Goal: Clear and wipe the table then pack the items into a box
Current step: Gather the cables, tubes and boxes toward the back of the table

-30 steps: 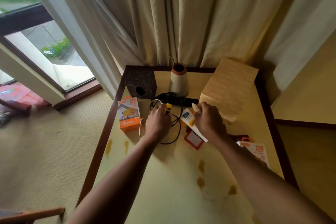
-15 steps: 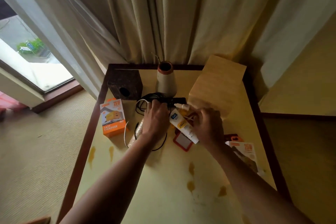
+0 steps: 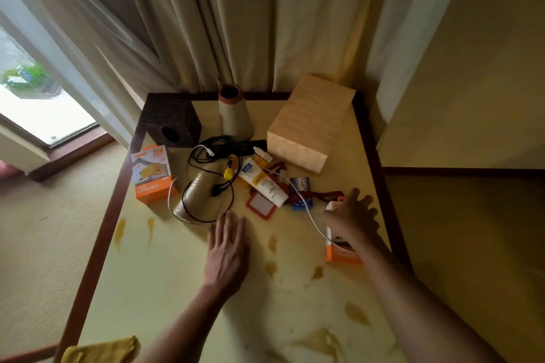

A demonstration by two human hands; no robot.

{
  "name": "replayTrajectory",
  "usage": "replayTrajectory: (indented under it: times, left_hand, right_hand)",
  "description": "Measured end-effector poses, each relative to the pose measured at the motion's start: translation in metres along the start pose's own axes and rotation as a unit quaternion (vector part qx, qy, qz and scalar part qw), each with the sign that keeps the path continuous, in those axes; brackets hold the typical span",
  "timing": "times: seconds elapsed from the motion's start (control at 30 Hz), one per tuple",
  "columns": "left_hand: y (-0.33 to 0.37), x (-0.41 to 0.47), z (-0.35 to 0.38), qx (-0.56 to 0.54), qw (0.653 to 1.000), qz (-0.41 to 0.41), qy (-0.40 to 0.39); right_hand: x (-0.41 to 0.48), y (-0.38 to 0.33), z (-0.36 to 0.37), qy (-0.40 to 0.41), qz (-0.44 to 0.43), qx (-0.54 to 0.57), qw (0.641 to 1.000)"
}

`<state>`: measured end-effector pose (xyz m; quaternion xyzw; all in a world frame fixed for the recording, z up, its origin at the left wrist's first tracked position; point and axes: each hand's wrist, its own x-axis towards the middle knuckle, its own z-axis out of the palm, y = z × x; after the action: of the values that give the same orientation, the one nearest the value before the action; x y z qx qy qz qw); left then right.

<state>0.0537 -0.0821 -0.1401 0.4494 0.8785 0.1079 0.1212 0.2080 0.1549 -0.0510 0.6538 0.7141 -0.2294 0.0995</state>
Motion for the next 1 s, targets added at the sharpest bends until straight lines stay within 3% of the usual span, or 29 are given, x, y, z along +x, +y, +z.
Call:
replayTrajectory:
  times: [0.2,0.33,0.47,0.57,0.7,0.87,1.0]
  left_hand:
    - [0.0,0.002,-0.003,0.013,1.0,-0.009,-0.017]
    - [0.003,0.002,-0.008,0.01,1.0,-0.013,-0.027]
    - [0.005,0.002,-0.013,0.008,0.999,-0.02,-0.037]
    - [0.003,0.005,-0.016,0.028,0.998,-0.037,-0.039]
    - [-0.003,0.006,-0.013,0.035,0.997,-0.028,-0.068]
    - [-0.006,0.008,-0.015,0.043,0.996,-0.022,-0.078]
    - [-0.006,0.009,-0.027,0.039,0.995,-0.014,-0.095]
  right_hand:
    - [-0.005,0.004,-0.005,0.135,-0.128,0.097,0.978]
    - [-0.019,-0.007,-0.023,0.219,-0.264,0.163,0.925]
    - [-0.033,-0.029,-0.035,0.249,-0.363,0.205,0.874]
    - [-0.032,-0.066,-0.037,0.232,-0.473,0.146,0.837]
    - [-0.022,-0.134,-0.025,0.166,-0.535,0.018,0.828]
    - [-0.016,-0.205,0.008,0.037,-0.515,-0.095,0.851]
    - [-0.008,-0.219,0.022,0.032,-0.506,-0.114,0.854]
